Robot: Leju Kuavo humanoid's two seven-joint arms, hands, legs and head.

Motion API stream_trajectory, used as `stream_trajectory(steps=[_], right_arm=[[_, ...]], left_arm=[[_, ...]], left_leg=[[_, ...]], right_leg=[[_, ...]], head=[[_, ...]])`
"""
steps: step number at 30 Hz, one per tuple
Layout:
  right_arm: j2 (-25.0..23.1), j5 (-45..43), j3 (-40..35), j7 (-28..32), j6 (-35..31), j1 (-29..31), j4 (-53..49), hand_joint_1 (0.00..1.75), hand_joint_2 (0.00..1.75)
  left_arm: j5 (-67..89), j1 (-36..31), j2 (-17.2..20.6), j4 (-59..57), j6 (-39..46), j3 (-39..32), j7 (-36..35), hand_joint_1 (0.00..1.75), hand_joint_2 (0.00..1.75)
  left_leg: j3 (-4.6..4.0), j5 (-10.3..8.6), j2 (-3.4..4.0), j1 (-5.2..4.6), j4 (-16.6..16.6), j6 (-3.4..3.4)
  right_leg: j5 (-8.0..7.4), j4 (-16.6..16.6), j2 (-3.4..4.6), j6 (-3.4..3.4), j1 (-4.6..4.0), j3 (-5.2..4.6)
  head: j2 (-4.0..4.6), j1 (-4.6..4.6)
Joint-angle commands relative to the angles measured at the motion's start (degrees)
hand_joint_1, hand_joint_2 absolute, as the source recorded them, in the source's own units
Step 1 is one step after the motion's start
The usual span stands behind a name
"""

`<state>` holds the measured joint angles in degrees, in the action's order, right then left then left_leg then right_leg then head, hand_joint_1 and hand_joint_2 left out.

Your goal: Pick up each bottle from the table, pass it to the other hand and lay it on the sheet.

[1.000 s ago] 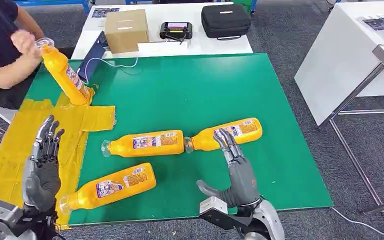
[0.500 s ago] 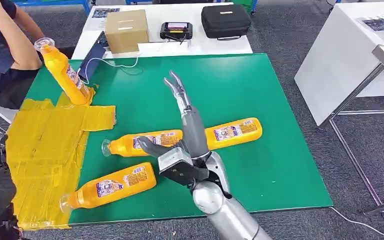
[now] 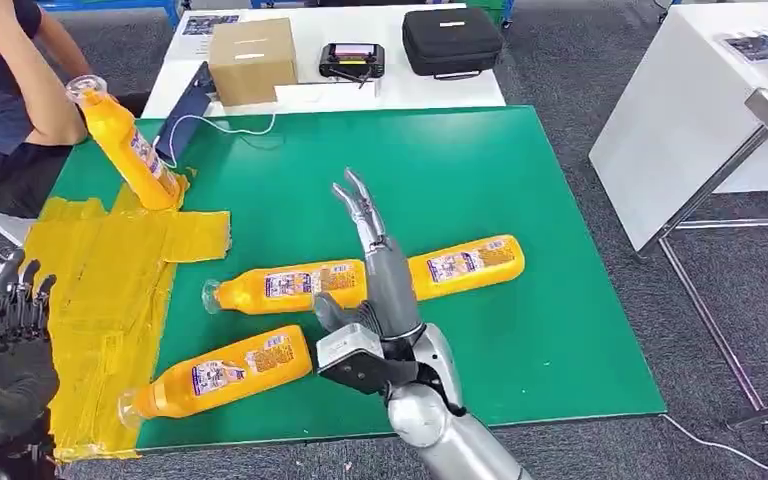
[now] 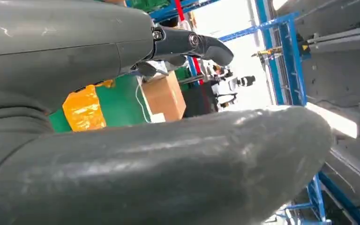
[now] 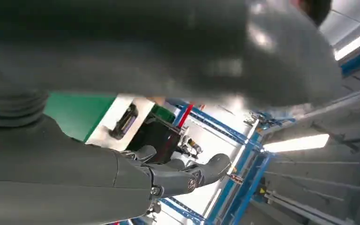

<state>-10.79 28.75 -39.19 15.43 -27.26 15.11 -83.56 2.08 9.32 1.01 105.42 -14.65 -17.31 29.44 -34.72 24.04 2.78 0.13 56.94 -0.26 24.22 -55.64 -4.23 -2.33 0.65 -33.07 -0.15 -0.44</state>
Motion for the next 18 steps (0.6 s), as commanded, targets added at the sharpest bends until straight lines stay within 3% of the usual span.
stream_trajectory(steps=[1, 3, 6, 7, 14, 18], right_arm=[[12.15, 6.56, 5.40, -3.23, 1.89, -12.19, -13.60, 0.00, 1.75], [15.14, 8.44, 10.07, -3.74, 3.70, -18.69, -19.22, 0.00, 1.75], [15.58, 8.08, 12.20, -2.46, 5.03, -21.11, -21.24, 0.00, 1.75], [15.36, 8.98, 12.83, -2.52, 4.77, -21.94, -21.66, 0.00, 1.75], [14.38, 8.91, 11.78, -2.72, 6.89, -20.28, -19.73, 0.00, 1.75], [12.67, 8.95, 10.05, -2.99, 7.35, -17.45, -17.12, 0.00, 1.75]], left_arm=[[2.16, 2.00, -3.73, 5.07, 1.17, 8.55, -2.41, 0.00, 0.00], [2.94, 0.05, -3.77, 4.42, 3.29, 13.03, -3.29, 0.00, 0.00], [2.96, -1.38, -3.16, 3.70, 5.68, 15.37, -4.06, 0.00, 0.00], [2.74, -1.83, -2.77, 3.55, 5.72, 16.28, -4.42, 0.00, 0.00], [2.03, -1.43, -1.61, 3.35, 7.24, 16.60, -5.87, 0.00, 0.00], [0.75, 0.56, -0.70, 3.99, 6.97, 14.15, -5.22, 0.00, 0.00]], left_leg=[[0.09, 0.02, -0.35, 0.05, -0.03, -0.02], [0.07, -0.01, -0.66, 0.04, -0.06, -0.06], [0.17, 0.07, -1.04, 0.05, -0.01, -0.12], [0.00, 0.06, -0.66, -0.02, 0.02, -0.11], [0.18, 0.19, -0.53, -0.03, 0.02, -0.08], [0.14, 0.16, -0.09, -0.05, -0.03, -0.08]], right_leg=[[0.07, 0.10, -0.03, 0.01, 0.00, 0.22], [0.11, 0.17, -0.32, -0.02, 0.02, 0.29], [0.22, 0.20, -0.51, -0.01, 0.07, 0.46], [0.11, 0.13, -0.35, -0.01, 0.11, 0.19], [0.08, 0.09, 0.04, 0.06, 0.12, 0.35], [-0.01, 0.09, 0.21, 0.01, 0.07, 0.23]], head=[[0.00, -0.02], [0.00, 0.00], [0.00, 0.00], [0.00, -0.04], [0.00, 0.02], [0.00, 0.00]])
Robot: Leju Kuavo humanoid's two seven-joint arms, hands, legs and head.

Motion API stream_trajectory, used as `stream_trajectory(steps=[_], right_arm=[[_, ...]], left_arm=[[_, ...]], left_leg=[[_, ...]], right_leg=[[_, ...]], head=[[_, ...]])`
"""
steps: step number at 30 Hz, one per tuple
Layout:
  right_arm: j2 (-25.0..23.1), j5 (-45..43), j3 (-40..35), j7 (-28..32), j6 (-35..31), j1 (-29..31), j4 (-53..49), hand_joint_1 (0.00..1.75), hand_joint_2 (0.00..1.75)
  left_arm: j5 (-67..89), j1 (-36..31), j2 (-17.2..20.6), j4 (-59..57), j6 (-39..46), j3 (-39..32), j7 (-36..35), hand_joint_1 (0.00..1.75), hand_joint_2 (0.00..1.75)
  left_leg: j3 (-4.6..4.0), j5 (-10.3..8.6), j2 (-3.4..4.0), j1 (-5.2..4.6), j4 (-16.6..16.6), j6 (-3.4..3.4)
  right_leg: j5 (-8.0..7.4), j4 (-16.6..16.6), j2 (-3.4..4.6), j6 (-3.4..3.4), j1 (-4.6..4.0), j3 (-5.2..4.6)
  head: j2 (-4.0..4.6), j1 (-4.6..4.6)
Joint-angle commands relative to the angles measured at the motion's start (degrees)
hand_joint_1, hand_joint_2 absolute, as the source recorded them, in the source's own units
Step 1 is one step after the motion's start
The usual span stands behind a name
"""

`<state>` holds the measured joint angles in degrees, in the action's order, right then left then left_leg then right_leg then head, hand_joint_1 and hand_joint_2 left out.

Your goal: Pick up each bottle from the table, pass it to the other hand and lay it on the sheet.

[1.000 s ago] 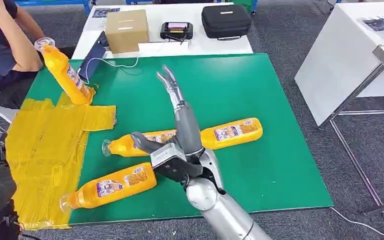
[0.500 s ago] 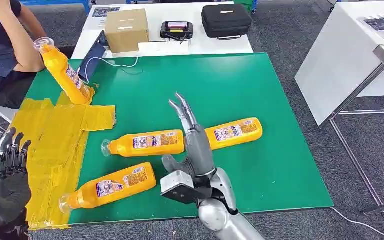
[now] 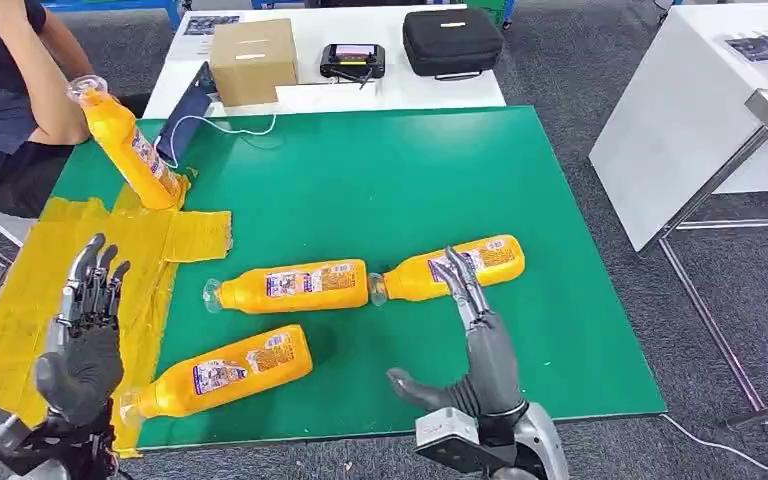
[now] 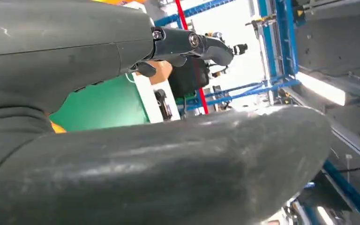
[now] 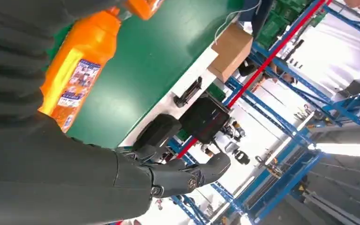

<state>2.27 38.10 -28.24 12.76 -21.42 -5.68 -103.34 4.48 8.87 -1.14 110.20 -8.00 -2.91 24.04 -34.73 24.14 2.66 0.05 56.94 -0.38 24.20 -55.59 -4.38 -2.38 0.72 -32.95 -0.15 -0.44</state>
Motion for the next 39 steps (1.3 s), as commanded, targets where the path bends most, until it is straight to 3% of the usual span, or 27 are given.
stream_trajectory(steps=[1, 3, 5, 8, 11, 39], right_arm=[[-0.40, -0.40, -0.90, -0.32, 1.52, 3.34, 2.66, 0.00, 1.75], [-0.11, -0.46, -0.91, -0.28, 1.40, 3.19, 2.47, 0.00, 1.75], [-1.66, -0.62, -3.48, -0.79, 2.77, 8.03, 6.43, 0.00, 1.75], [-4.43, -1.16, -6.20, -2.12, 2.77, 14.57, 11.53, 0.00, 1.75], [-5.31, -1.42, -7.07, -2.53, 2.56, 16.20, 13.06, 0.00, 1.75], [-5.93, -1.00, -8.05, -2.98, -0.69, 16.03, 14.12, 0.00, 1.75]], left_arm=[[-1.65, 1.01, 1.44, -0.80, 0.33, -0.26, 0.18, 0.00, 0.00], [-1.57, 0.76, 1.13, -0.84, 0.38, -0.21, 0.13, 0.00, 0.00], [-2.11, 2.00, 1.78, -0.82, 0.42, -3.27, 0.60, 0.00, 0.00], [-3.63, 2.50, 1.66, -1.69, -1.94, -7.75, 2.23, 0.00, 0.00], [-3.31, 1.64, 1.30, -2.33, -3.23, -8.95, 2.18, 0.00, 0.00], [-1.54, 0.03, 0.59, -3.63, -5.71, -8.07, 1.58, 0.00, 0.00]], left_leg=[[0.26, 0.10, 0.05, 0.07, -0.04, 0.05], [0.25, 0.09, -0.05, 0.10, -0.02, 0.05], [0.35, 0.11, -0.16, 0.13, -0.03, 0.05], [0.26, 0.09, 0.45, 0.09, -0.07, 0.06], [0.18, 0.01, 0.27, 0.09, -0.08, 0.07], [0.16, -0.04, -0.04, 0.07, -0.06, 0.02]], right_leg=[[0.04, 0.02, 0.51, 0.10, 0.00, 0.19], [0.07, 0.04, 0.43, 0.10, -0.01, 0.22], [0.12, 0.06, 0.43, 0.12, -0.01, 0.34], [-0.07, 0.03, 0.89, 0.13, 0.00, 0.14], [-0.04, 0.02, 0.60, 0.12, -0.01, 0.08], [0.03, 0.04, 0.27, 0.07, 0.02, 0.15]], head=[[0.00, 0.00], [0.00, 0.00], [0.00, 0.00], [0.00, 0.00], [0.00, 0.00], [0.00, 0.00]])
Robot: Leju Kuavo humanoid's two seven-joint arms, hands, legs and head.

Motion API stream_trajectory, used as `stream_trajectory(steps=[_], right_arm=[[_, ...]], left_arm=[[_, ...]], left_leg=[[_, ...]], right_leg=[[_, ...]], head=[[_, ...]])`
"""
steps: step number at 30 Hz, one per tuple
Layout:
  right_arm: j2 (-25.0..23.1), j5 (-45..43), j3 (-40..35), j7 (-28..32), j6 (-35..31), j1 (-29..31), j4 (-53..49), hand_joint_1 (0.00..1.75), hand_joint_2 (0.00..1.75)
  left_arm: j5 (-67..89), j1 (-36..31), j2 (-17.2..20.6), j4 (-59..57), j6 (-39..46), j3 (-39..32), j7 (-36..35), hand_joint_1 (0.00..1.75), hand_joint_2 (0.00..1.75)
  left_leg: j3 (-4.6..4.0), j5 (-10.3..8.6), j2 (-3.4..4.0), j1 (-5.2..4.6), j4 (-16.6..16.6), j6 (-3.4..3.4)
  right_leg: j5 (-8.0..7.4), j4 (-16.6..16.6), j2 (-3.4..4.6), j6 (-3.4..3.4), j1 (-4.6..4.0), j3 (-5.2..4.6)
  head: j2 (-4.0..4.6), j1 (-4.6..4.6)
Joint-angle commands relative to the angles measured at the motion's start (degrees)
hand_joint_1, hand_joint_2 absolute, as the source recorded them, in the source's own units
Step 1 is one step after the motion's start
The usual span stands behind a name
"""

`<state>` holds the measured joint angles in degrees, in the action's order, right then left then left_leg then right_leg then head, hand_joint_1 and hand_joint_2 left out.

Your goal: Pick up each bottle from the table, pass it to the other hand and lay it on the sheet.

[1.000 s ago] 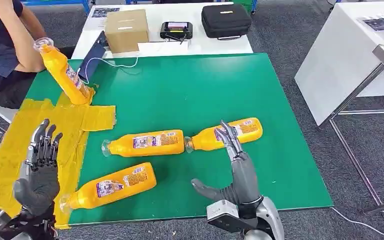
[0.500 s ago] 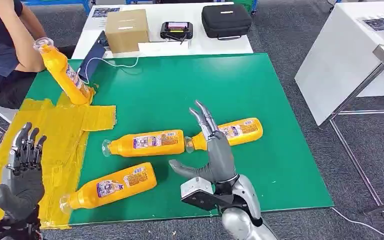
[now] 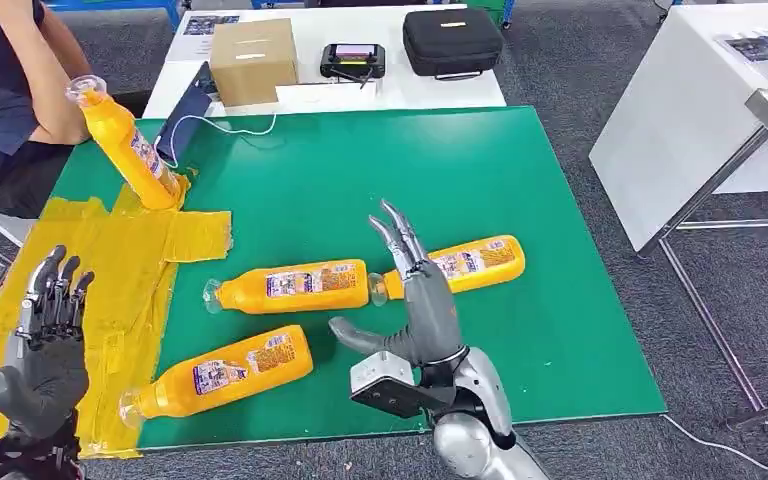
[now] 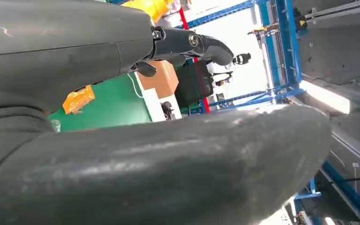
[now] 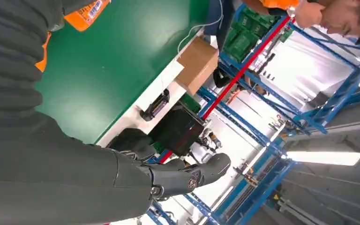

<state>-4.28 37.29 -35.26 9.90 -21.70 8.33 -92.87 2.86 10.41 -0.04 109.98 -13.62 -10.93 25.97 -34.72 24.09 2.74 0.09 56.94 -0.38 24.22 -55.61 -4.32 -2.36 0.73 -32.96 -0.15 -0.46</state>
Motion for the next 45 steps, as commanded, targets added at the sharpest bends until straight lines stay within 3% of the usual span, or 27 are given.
stream_trajectory(steps=[1, 4, 8, 10, 11, 16, 17, 19, 20, 21, 22, 23, 26, 27, 31, 36, 37, 40, 45], right_arm=[[0.70, -0.19, -1.01, -0.12, -0.41, 1.98, 3.70, 0.00, 1.75], [2.83, 0.35, 0.35, -0.26, -2.34, -1.31, 0.30, 0.00, 1.75], [8.41, 0.86, 6.73, 1.73, -2.88, -14.06, -11.37, 0.00, 1.75], [9.04, 0.72, 8.46, 3.14, -2.99, -17.12, -13.47, 0.00, 1.75], [9.04, 0.72, 8.46, 3.14, -2.99, -17.12, -13.47, 0.00, 1.75], [7.96, 1.91, 8.51, 1.96, -0.82, -16.28, -12.02, 0.00, 1.75], [7.74, 1.84, 8.15, 2.00, -0.24, -15.69, -11.48, 0.00, 1.75], [5.70, 0.57, 5.50, 2.32, 2.26, -10.76, -7.37, 0.00, 1.75], [4.28, 0.02, 4.03, 2.02, 3.12, -7.62, -4.46, 0.00, 1.75], [2.80, -0.43, 2.67, 1.69, 3.50, -4.47, -1.45, 0.00, 1.75], [1.79, -0.59, 0.64, 0.89, 3.14, -1.05, 1.37, 0.00, 1.75], [1.33, -0.86, -0.13, 0.11, 2.71, 0.33, 2.49, 0.00, 1.75], [1.59, -0.94, -0.39, -0.22, 2.48, 0.42, 2.23, 0.00, 1.75], [2.03, -0.96, -0.47, -0.26, 2.34, 0.08, 1.78, 0.00, 1.75], [2.47, -0.93, -0.47, -0.25, 2.26, -0.33, 1.42, 0.00, 1.75], [1.88, -0.18, -0.98, 0.11, 1.56, 1.54, 1.58, 0.00, 1.75], [1.84, -0.13, -0.86, 0.11, 1.45, 1.08, 1.30, 0.00, 0.00], [1.64, 0.03, -0.52, 0.37, 0.68, -0.01, 1.19, 0.00, 0.00], [1.61, 0.32, -0.83, 0.92, -0.08, -1.23, 1.21, 0.00, 0.00]], left_arm=[[0.08, -1.66, -0.62, -3.43, -0.11, 0.15, -0.37, 0.00, 0.00], [0.50, -2.36, -1.65, -3.23, -0.45, 2.78, -0.59, 0.00, 0.00], [3.89, -3.64, -3.10, -2.03, 4.39, 11.63, -2.47, 0.00, 0.00], [3.77, -3.88, -2.79, -1.68, 6.38, 13.88, -2.97, 0.00, 0.00], [3.77, -3.88, -2.79, -1.68, 6.38, 13.88, -2.97, 0.00, 0.00], [2.76, -3.59, -1.59, -1.64, 7.03, 13.71, -3.25, 0.00, 0.00], [2.54, -3.02, -1.57, -1.35, 7.30, 13.16, -3.04, 0.00, 0.00], [1.30, -0.03, -0.74, -0.14, 8.13, 9.75, -1.97, 0.00, 0.00], [0.45, 1.30, -0.22, 0.08, 7.98, 7.37, -1.50, 0.00, 0.00], [-1.20, 2.35, 0.30, 0.06, 6.83, 4.89, -1.01, 0.00, 0.00], [-1.64, 2.96, -0.54, -0.10, 4.47, 1.24, 0.39, 0.00, 0.00], [-1.57, 2.92, -1.27, -0.25, 2.51, -0.68, 0.93, 0.00, 0.00], [-1.41, 2.54, -1.88, -0.32, 1.71, -1.01, 0.94, 0.00, 0.00], [-1.13, 2.35, -2.08, -0.26, 1.53, -0.71, 0.79, 0.00, 0.00], [-0.79, 2.20, -2.29, -0.22, 1.59, -0.42, 0.60, 0.00, 0.00], [-1.25, 1.36, -1.50, -0.73, 1.34, -2.04, 0.03, 0.00, 0.00], [-1.27, 1.28, -1.55, -0.64, 1.15, -2.36, 0.03, 0.00, 0.00], [-0.64, 1.55, -1.69, -0.42, 0.77, -2.49, 0.00, 0.00, 0.00], [-0.63, 1.79, -1.99, -1.82, 0.41, -3.72, 0.12, 0.00, 0.00]], left_leg=[[0.26, 0.05, -0.19, 0.06, -0.07, 0.03], [0.22, 0.03, -0.23, 0.06, -0.06, 0.03], [0.26, 0.02, -0.87, 0.10, -0.06, -0.02], [0.17, 0.00, -0.76, 0.03, -0.01, -0.04], [0.23, 0.06, -1.03, 0.08, 0.03, -0.05], [0.32, 0.28, -0.57, 0.02, 0.04, -0.01], [0.08, 0.15, -0.41, -0.04, 0.01, -0.02], [0.25, 0.19, -0.47, -0.01, -0.01, 0.01], [0.17, 0.19, 0.02, -0.04, -0.01, 0.01], [0.16, 0.19, 0.03, -0.04, -0.01, 0.01], [0.35, 0.26, 0.36, -0.02, -0.05, 0.06], [0.22, 0.20, 0.55, -0.03, -0.09, 0.04], [0.39, 0.20, 0.41, 0.08, -0.10, 0.06], [0.19, 0.07, 0.13, 0.06, -0.06, 0.05], [0.21, 0.06, 0.00, 0.10, -0.04, 0.04], [0.30, 0.14, -0.02, 0.09, -0.01, 0.06], [0.36, 0.16, -0.10, 0.09, -0.01, 0.08], [0.18, 0.06, -0.17, 0.06, -0.05, 0.06], [0.34, 0.12, -0.16, 0.08, -0.07, 0.07]], right_leg=[[0.05, 0.08, 0.30, 0.08, 0.01, 0.28], [0.04, 0.08, 0.23, 0.08, -0.01, 0.25], [0.18, 0.20, -0.31, 0.04, -0.02, 0.46], [0.17, 0.14, -0.47, -0.01, 0.03, 0.12], [0.25, 0.17, -0.52, 0.00, 0.01, 0.19], [0.19, 0.07, 0.26, 0.10, 0.06, 0.46], [0.06, 0.08, 0.08, 0.06, 0.06, 0.18], [0.11, 0.09, 0.23, 0.11, 0.06, 0.32], [-0.01, 0.07, 0.52, 0.09, 0.05, 0.07], [-0.02, 0.08, 0.53, 0.09, 0.04, 0.07], [-0.04, 0.05, 1.03, 0.15, 0.03, 0.17], [-0.12, 0.05, 0.99, 0.11, -0.01, 0.05], [-0.04, 0.04, 1.03, 0.15, -0.06, 0.22], [-0.02, 0.04, 0.51, 0.08, -0.07, 0.11], [0.03, 0.05, 0.37, 0.07, -0.06, 0.17], [0.07, 0.02, 0.61, 0.12, -0.02, 0.29], [0.11, 0.02, 0.65, 0.15, -0.01, 0.37], [0.06, 0.05, 0.31, 0.10, -0.01, 0.21], [0.10, 0.07, 0.47, 0.12, -0.01, 0.33]], head=[[0.00, 0.00], [0.00, 0.00], [0.00, 0.04], [0.00, 0.00], [0.00, 0.00], [0.00, 0.02], [0.00, 0.02], [0.00, 0.02], [0.00, 0.02], [0.00, 0.02], [0.00, 0.02], [0.00, 0.04], [0.00, 0.02], [0.00, 0.02], [0.00, 0.02], [0.00, 0.00], [0.00, 0.00], [0.00, 0.00], [0.00, 0.02]])
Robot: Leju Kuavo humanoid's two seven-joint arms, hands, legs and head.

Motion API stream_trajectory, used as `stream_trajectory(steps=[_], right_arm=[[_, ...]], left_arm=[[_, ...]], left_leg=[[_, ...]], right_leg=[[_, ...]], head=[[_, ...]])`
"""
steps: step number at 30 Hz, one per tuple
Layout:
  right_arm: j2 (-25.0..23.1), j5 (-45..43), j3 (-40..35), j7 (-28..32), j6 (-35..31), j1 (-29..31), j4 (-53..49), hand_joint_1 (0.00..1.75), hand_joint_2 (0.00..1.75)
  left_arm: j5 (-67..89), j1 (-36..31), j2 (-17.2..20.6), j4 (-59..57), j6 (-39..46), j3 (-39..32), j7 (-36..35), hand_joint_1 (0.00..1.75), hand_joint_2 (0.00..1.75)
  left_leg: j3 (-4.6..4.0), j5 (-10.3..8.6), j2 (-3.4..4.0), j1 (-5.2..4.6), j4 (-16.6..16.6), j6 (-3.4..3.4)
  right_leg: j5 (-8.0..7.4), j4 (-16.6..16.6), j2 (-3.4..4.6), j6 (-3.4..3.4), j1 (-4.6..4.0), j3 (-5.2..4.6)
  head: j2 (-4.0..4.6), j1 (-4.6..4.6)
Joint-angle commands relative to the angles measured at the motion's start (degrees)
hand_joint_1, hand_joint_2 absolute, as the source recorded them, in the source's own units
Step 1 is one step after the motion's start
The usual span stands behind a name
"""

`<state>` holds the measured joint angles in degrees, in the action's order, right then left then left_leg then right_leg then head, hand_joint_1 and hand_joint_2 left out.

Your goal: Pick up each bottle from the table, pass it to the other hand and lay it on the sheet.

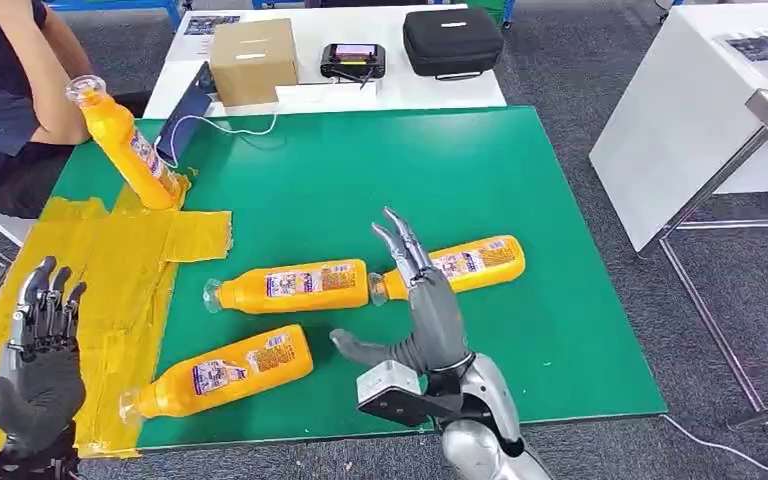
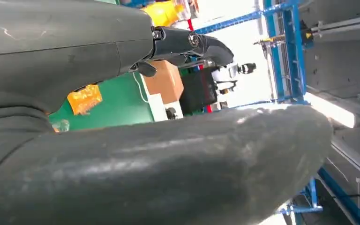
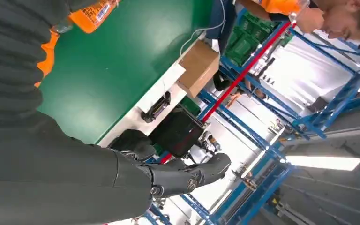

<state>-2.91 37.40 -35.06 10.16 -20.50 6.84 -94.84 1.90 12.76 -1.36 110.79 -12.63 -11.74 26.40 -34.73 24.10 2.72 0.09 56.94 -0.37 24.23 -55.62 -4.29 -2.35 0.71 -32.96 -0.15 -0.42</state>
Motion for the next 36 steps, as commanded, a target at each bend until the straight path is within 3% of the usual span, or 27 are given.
stream_trajectory(steps=[1, 30, 31, 36], right_arm=[[0.26, 0.16, -0.97, 0.91, -1.60, 0.00, 3.09, 0.00, 0.00], [0.39, -0.50, -1.21, 0.98, -1.01, 0.96, 4.26, 0.00, 0.00], [0.30, -0.40, -1.33, 0.97, -0.84, 1.07, 4.46, 0.00, 1.75], [0.56, -0.22, -1.38, 0.88, -0.86, 0.57, 4.50, 0.00, 1.75]], left_arm=[[0.32, -0.50, -0.87, -2.95, -0.77, -3.36, -0.27, 0.00, 0.00], [2.01, 0.87, -2.55, -2.48, -1.71, -6.36, 1.20, 0.00, 0.00], [1.96, 0.92, -2.65, -2.49, -1.91, -6.51, 1.23, 0.00, 0.00], [2.24, 1.11, -3.27, -2.08, -1.99, -6.28, 1.49, 0.00, 0.00]], left_leg=[[0.19, 0.04, -0.10, 0.04, -0.07, 0.03], [0.26, 0.08, -0.13, 0.07, -0.04, 0.04], [0.17, 0.03, -0.11, 0.03, -0.07, 0.03], [0.31, 0.09, -0.10, 0.07, -0.09, 0.03]], right_leg=[[0.03, 0.08, 0.25, 0.06, 0.00, 0.18], [0.05, 0.07, 0.41, 0.09, 0.01, 0.26], [0.02, 0.07, 0.27, 0.07, 0.02, 0.16], [0.05, 0.10, 0.43, 0.10, 0.00, 0.30]], head=[[0.00, -0.02], [0.00, -0.02], [0.00, -0.02], [0.00, -0.02]])
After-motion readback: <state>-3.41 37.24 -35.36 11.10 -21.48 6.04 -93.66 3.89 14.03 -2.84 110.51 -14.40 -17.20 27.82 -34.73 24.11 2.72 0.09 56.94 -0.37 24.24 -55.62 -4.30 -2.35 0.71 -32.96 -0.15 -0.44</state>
